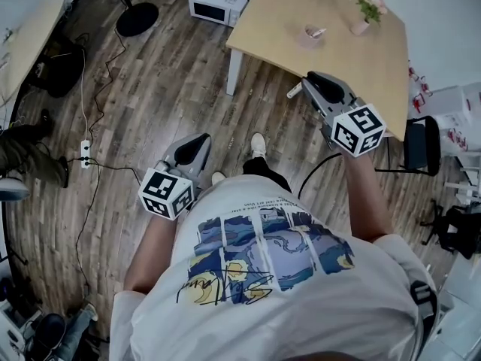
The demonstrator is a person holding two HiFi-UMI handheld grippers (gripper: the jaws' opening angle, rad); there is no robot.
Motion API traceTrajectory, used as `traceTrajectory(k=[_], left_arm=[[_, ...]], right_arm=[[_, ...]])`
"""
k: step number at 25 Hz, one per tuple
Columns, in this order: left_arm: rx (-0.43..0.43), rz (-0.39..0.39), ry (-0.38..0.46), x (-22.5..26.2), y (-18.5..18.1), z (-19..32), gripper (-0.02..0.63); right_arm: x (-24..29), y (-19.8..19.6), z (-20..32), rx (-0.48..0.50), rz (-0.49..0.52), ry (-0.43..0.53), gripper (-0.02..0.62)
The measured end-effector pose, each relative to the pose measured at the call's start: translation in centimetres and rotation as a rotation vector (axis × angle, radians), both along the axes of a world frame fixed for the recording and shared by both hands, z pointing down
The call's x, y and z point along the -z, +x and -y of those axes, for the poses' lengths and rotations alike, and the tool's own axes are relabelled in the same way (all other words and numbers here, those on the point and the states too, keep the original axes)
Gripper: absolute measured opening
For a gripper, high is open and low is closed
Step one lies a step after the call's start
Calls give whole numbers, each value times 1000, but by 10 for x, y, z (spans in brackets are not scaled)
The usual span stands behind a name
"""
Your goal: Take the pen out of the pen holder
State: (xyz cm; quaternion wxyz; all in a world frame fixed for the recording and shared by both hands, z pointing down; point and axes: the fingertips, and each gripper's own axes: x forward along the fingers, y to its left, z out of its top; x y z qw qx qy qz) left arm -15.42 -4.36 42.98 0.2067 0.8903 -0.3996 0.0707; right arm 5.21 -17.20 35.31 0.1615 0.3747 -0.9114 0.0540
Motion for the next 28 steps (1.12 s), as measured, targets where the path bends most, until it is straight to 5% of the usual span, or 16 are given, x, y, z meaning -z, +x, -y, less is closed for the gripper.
traceTrajectory(k=[28], left_arm=[[31, -18, -7, -12, -15, -52, 12]], right_arm=[[10, -26, -67, 50, 28, 7, 66]])
